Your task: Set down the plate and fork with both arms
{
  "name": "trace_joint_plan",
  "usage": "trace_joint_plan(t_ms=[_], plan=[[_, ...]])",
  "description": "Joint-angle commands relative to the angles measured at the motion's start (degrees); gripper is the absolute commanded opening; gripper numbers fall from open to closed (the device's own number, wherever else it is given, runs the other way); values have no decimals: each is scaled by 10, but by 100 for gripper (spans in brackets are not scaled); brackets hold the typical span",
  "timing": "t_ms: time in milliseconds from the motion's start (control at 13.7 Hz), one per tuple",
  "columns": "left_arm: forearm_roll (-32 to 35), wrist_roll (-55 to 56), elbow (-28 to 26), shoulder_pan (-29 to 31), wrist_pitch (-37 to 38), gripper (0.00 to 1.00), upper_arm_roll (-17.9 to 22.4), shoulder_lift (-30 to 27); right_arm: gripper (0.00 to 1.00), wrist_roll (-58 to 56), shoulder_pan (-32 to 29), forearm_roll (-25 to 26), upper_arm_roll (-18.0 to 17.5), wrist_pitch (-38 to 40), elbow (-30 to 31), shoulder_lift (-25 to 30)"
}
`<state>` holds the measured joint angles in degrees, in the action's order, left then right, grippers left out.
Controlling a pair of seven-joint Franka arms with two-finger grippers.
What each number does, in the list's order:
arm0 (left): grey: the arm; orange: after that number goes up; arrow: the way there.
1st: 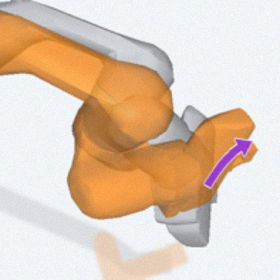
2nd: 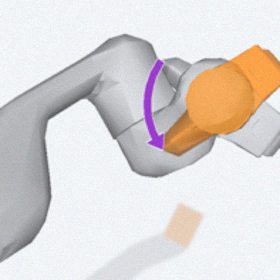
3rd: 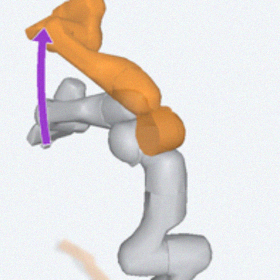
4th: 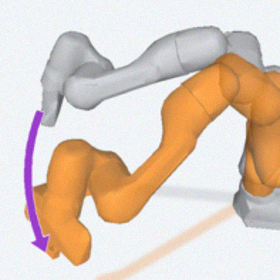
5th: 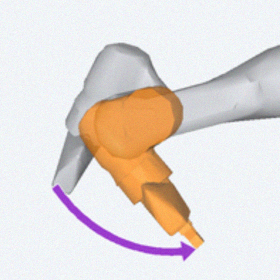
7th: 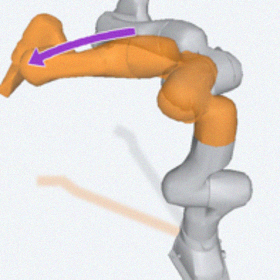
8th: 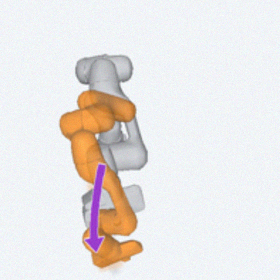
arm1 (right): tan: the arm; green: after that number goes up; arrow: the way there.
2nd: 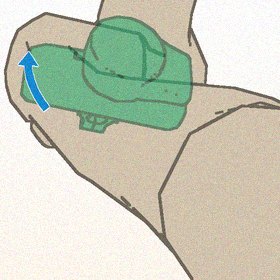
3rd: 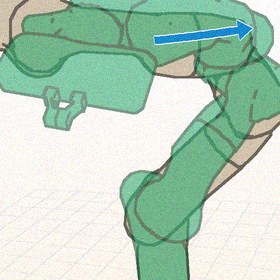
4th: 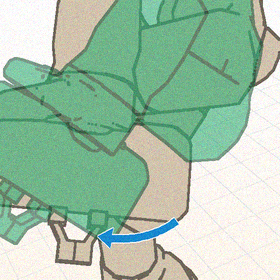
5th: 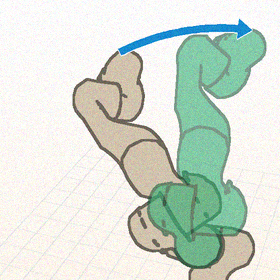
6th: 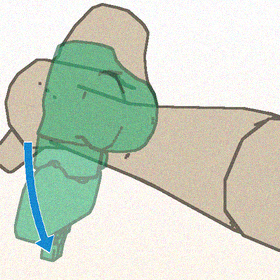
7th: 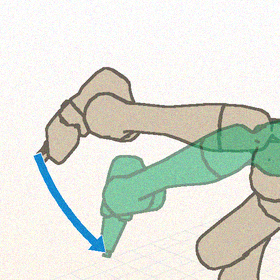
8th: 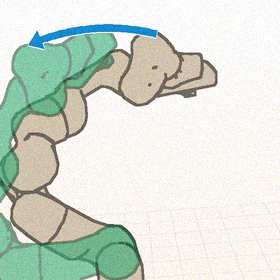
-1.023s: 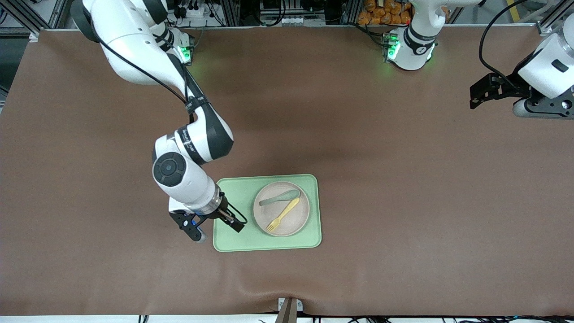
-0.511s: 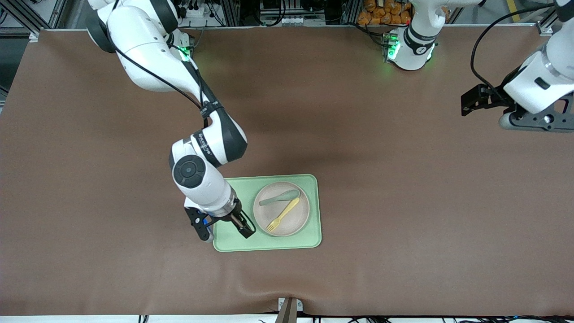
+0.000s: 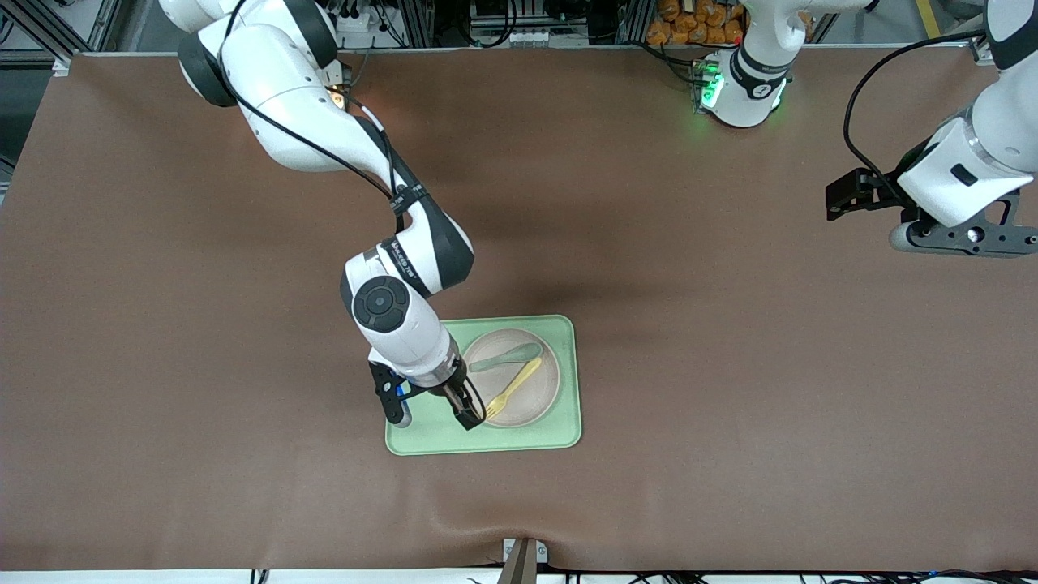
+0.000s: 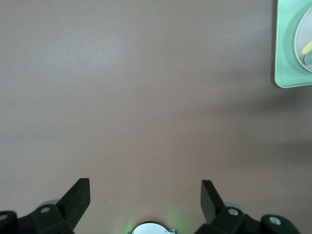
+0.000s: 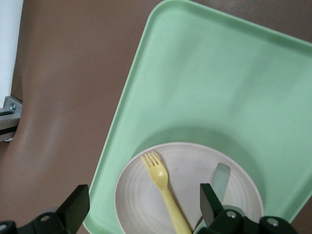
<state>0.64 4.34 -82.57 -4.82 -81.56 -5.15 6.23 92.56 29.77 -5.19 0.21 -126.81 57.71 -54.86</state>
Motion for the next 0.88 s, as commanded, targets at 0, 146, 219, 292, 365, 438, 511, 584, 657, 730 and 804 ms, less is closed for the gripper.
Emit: trace_joint_plan(t_ms=[0, 146, 219, 292, 365, 438, 511, 584, 657, 730, 804], plan=[[-7, 10, 4, 0, 1, 100, -1, 5, 100, 25, 1, -11, -5, 5, -49, -28], [-7, 11, 5, 0, 0, 100, 0, 14, 100, 25, 1, -11, -5, -6, -54, -38], [-6, 12, 4, 1, 0, 100, 0, 17, 100, 25, 1, -10, -4, -19, -54, -50], [-6, 12, 5, 2, 0, 100, 0, 22, 100, 25, 1, -10, -4, -21, -56, -59], [-6, 13, 4, 1, 0, 100, 0, 24, 100, 25, 1, -10, -4, -22, -56, -62], [-6, 19, 4, 2, 0, 100, 0, 24, 100, 25, 1, -10, -5, -21, -59, -62], [-6, 29, 3, 2, 0, 100, 0, 25, 100, 25, 1, -10, -6, -22, -60, -63], [-6, 37, 3, 1, 0, 100, 0, 27, 100, 25, 1, -10, -6, -25, -62, -64], [-6, 42, 3, 0, 0, 100, 0, 28, 100, 26, 2, -11, -6, -38, -64, -68], [-6, 46, 3, 0, 0, 100, 0, 28, 100, 28, 6, -11, -6, -43, -65, -78], [-6, 49, 3, 0, 0, 100, 0, 28, 100, 33, 6, -11, -7, -43, -71, -85]])
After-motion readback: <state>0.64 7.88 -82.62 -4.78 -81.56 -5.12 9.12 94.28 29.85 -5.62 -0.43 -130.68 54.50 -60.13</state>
